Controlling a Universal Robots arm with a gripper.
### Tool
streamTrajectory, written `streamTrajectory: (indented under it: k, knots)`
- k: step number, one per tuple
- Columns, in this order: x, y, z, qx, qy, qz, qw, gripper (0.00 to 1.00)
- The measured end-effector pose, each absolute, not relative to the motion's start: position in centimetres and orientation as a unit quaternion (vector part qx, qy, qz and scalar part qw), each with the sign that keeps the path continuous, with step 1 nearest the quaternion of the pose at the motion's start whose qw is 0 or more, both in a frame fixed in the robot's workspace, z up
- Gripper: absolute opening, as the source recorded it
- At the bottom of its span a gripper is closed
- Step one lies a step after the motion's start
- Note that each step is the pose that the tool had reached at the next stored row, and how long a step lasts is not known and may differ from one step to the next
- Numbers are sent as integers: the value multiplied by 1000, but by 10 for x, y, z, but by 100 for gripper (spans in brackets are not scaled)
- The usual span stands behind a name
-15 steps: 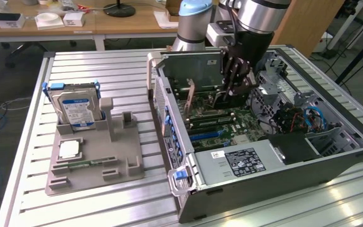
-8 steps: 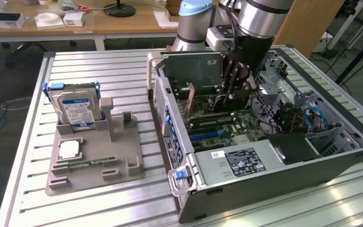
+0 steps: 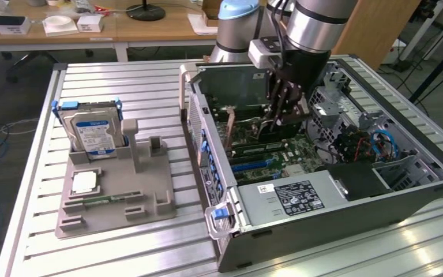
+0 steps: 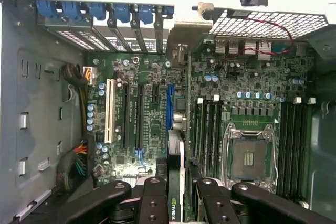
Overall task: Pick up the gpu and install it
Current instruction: 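Insert the gpu into the slot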
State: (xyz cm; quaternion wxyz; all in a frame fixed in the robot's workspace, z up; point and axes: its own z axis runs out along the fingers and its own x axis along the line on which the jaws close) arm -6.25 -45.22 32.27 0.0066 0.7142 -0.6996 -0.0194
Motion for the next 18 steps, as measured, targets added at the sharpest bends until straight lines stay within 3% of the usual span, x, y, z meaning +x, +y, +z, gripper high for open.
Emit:
streamTrajectory:
  k: [18]
  knots:
    - [-63, -452, 317, 714, -700, -19, 7, 26]
